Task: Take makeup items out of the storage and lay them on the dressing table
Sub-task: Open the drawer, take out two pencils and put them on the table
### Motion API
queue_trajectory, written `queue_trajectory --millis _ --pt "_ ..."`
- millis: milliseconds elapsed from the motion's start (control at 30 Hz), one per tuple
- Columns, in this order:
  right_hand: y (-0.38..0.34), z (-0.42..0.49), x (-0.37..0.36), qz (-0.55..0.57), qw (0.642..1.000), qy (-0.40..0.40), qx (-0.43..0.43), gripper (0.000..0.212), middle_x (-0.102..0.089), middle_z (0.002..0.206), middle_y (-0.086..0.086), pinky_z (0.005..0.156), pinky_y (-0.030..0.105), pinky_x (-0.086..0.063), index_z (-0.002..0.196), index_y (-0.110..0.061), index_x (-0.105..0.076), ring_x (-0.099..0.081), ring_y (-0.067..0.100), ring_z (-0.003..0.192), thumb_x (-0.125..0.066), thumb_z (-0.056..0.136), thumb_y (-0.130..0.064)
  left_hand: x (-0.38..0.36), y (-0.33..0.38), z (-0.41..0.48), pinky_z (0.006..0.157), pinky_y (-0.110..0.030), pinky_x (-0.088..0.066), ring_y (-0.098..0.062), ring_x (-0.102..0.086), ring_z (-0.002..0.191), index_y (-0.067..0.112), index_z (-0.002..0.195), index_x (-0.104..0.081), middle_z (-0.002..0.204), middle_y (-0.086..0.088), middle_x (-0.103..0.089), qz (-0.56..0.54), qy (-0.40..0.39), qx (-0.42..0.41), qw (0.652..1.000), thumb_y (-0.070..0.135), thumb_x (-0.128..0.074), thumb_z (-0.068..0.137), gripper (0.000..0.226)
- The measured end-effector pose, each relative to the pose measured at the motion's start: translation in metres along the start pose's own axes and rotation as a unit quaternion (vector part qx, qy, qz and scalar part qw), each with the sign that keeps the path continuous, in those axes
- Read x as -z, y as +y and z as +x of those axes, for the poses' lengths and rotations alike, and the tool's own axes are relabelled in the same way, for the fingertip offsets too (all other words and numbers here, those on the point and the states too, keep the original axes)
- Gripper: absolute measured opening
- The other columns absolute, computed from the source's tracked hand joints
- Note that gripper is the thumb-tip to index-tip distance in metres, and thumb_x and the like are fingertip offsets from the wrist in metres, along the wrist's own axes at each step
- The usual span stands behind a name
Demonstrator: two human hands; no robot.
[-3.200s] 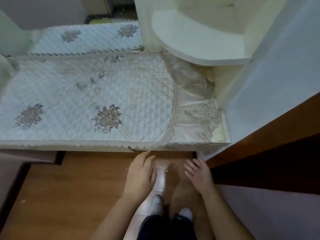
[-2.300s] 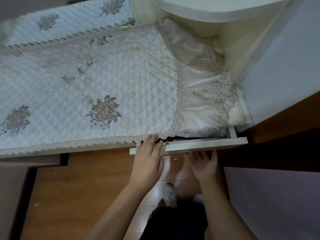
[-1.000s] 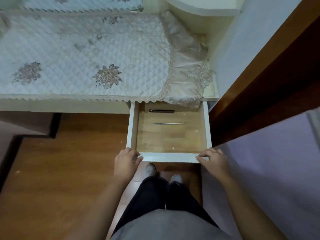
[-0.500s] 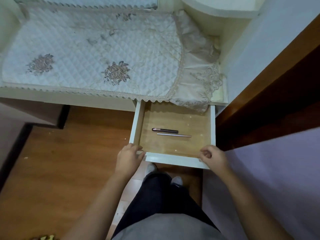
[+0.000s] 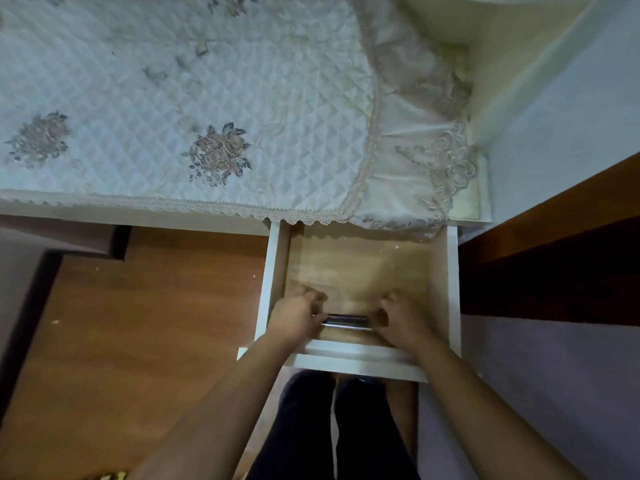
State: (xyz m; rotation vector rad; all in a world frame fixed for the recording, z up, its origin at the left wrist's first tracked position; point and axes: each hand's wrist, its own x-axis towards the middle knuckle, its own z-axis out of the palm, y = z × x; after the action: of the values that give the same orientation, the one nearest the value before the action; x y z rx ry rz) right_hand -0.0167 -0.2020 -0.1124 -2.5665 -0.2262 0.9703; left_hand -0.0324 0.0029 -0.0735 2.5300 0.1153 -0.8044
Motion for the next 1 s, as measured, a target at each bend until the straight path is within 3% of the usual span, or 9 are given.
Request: queue_trajectory --millis 233,400,633,733,833,933,1000 --pt "0.009 0.002 -0.003 0.001 1.0 -0.01 -0.001 0.022 -0.054 0.113 0.016 0.088 0.034 -0.041 0.101 -0.006 -0.062 -0.05 0.031 0.107 -0.055 0.081 -0.011 -0.011 -0.007 0.011 0.091 -0.032 -0.045 -0.026 -0.052 0.108 0.016 0.111 -0.057 0.119 -0.007 -0.054 0.036 -0.083 -0.009 0.996 0.026 -0.061 0.082 0.03" --pt "0.01 -0.001 -0.004 0.051 0.998 0.002 -0.022 0.021 -0.056 0.111 0.014 0.088 0.034 -0.043 0.101 -0.007 -0.063 -0.052 0.028 0.105 -0.056 0.083 -0.014 -0.021 -0.008 0.015 0.085 -0.032 -0.047 -0.023 -0.056 0.103 0.016 0.099 -0.064 0.111 -0.004 -0.062 0.056 -0.125 -0.016 0.99 0.027 -0.066 0.077 0.024" --pt "0.012 -0.006 -0.004 0.108 0.994 -0.006 -0.03 0.022 -0.059 0.113 0.014 0.09 0.033 -0.043 0.102 -0.007 -0.064 -0.054 0.028 0.108 -0.06 0.081 -0.014 -0.026 -0.011 0.013 0.087 -0.033 -0.05 -0.026 -0.06 0.099 0.011 0.089 -0.065 0.107 -0.008 -0.066 -0.023 -0.136 0.007 0.99 0.015 -0.064 0.079 0.01" --pt "0.008 -0.008 -0.005 0.156 0.987 -0.025 -0.036 0.021 -0.061 0.102 0.008 0.085 0.031 -0.045 0.101 -0.007 -0.064 -0.056 0.021 0.095 -0.061 0.081 -0.013 -0.015 -0.007 0.002 0.075 -0.031 -0.048 -0.027 -0.06 0.088 0.012 0.087 -0.061 0.095 -0.008 -0.063 -0.052 -0.098 0.023 0.994 0.013 -0.058 0.083 0.005" --pt "0.0 -0.007 -0.006 0.199 0.976 -0.079 -0.037 0.021 -0.065 0.1 0.011 0.084 0.031 -0.045 0.101 -0.005 -0.064 -0.055 0.017 0.089 -0.062 0.081 -0.011 -0.003 -0.005 -0.016 0.067 -0.029 -0.042 -0.025 -0.055 0.077 0.019 0.076 -0.054 0.082 -0.002 -0.057 -0.152 -0.002 0.062 0.986 0.012 -0.057 0.083 0.01" --pt "-0.008 -0.006 -0.009 0.194 0.973 -0.125 -0.018 0.02 -0.067 0.102 0.017 0.085 0.035 -0.046 0.098 -0.003 -0.063 -0.059 0.023 0.088 -0.061 0.082 -0.015 0.003 -0.004 -0.034 0.063 -0.019 -0.038 -0.016 -0.05 0.078 0.015 0.081 -0.057 0.08 0.005 -0.053 -0.259 0.094 0.084 0.958 0.009 -0.06 0.083 0.007" --pt "-0.011 -0.003 -0.013 0.169 0.975 -0.14 -0.015 0.019 -0.066 0.093 0.016 0.084 0.039 -0.047 0.089 -0.004 -0.063 -0.056 0.021 0.081 -0.061 0.082 -0.022 0.004 -0.003 -0.045 0.062 -0.009 -0.037 -0.013 -0.051 0.075 0.021 0.076 -0.056 0.078 0.004 -0.055 -0.321 0.122 0.092 0.935 0.008 -0.06 0.083 0.015"
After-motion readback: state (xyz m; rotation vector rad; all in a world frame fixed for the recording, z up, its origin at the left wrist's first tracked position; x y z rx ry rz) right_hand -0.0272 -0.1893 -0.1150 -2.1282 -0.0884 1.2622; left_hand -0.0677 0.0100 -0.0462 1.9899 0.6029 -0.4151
